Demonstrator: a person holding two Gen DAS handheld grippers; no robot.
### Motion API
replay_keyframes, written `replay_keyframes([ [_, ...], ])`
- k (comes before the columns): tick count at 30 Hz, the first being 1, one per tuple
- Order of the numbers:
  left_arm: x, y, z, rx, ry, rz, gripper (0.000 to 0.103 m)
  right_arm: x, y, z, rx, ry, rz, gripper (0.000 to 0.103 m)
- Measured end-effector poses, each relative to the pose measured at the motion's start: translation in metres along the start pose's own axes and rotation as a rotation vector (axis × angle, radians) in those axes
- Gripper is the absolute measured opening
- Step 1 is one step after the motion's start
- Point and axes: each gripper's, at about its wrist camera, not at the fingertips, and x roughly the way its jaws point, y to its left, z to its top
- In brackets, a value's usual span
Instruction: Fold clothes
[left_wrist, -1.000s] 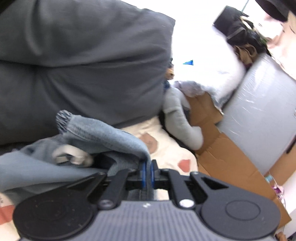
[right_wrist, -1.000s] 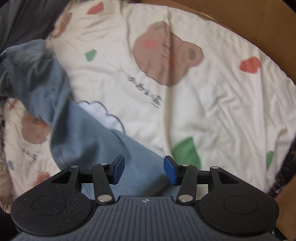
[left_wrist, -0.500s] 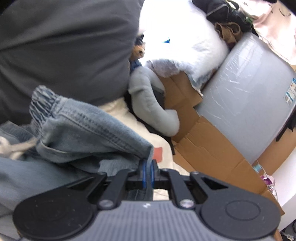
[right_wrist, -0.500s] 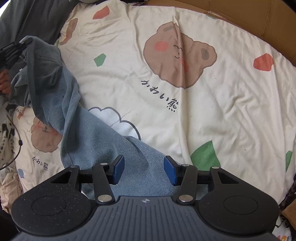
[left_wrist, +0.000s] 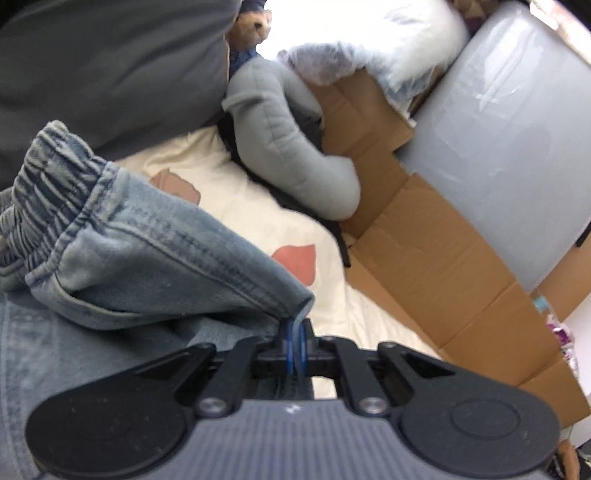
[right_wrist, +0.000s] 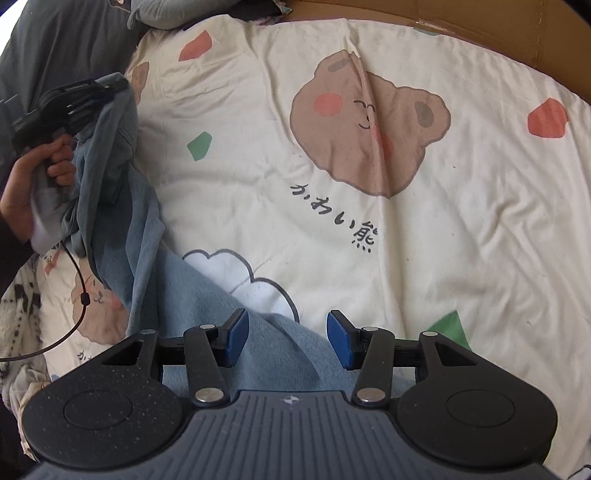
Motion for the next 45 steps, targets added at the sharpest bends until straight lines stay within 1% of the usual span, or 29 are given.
replay_keyframes([
  [1,0.003,-0.001,0.002,-0.001,0.014,0.01,0.005,0.001,-0.001,0.001,0.004,-0.001,0.001,0.054],
  [3,0.004,-0.004,0.004,0.002,0.029,0.017,0.011,0.003,-0.002,0.004,0.01,-0.008,0.007,0.054],
  [4,-0.001,-0.005,0.004,0.017,0.02,0.008,0.023,0.003,-0.002,0.005,0.011,-0.013,0.01,0.054],
  [5,-0.006,-0.006,0.004,0.033,0.01,-0.003,0.041,0.003,-0.002,0.007,0.013,-0.019,0.014,0.054],
  [7,-0.016,-0.007,0.002,0.073,0.004,0.001,0.055,0.003,0.0,0.011,0.013,-0.033,0.025,0.054],
  [10,-0.032,-0.004,-0.003,0.112,0.016,-0.003,0.055,0.005,0.006,0.018,0.002,-0.052,0.05,0.054],
  [13,-0.053,0.002,-0.007,0.136,0.009,0.002,0.055,0.009,0.017,0.023,-0.023,-0.059,0.08,0.054],
  [16,-0.071,0.009,-0.007,0.15,0.006,0.044,0.056,0.013,0.028,0.029,-0.049,-0.065,0.109,0.054],
  [18,-0.078,0.017,-0.006,0.141,0.005,0.07,0.057,0.016,0.036,0.032,-0.066,-0.07,0.129,0.054],
  [22,-0.08,0.035,0.001,0.113,-0.005,0.115,0.056,0.02,0.046,0.034,-0.092,-0.066,0.146,0.054],
  [25,-0.074,0.045,0.008,0.118,-0.016,0.147,0.055,0.023,0.049,0.034,-0.098,-0.057,0.147,0.054],
  [28,-0.065,0.051,0.015,0.128,-0.017,0.158,0.054,0.026,0.048,0.033,-0.099,-0.049,0.144,0.054],
  [35,-0.038,0.052,0.039,0.171,-0.025,0.152,0.054,0.04,0.063,0.047,-0.139,-0.043,0.163,0.054],
  [40,-0.012,0.053,0.066,0.198,-0.004,0.163,0.054,0.05,0.084,0.062,-0.188,-0.044,0.202,0.054],
  [45,0.01,0.054,0.083,0.226,0.019,0.17,0.054,0.059,0.11,0.07,-0.229,-0.042,0.244,0.054],
])
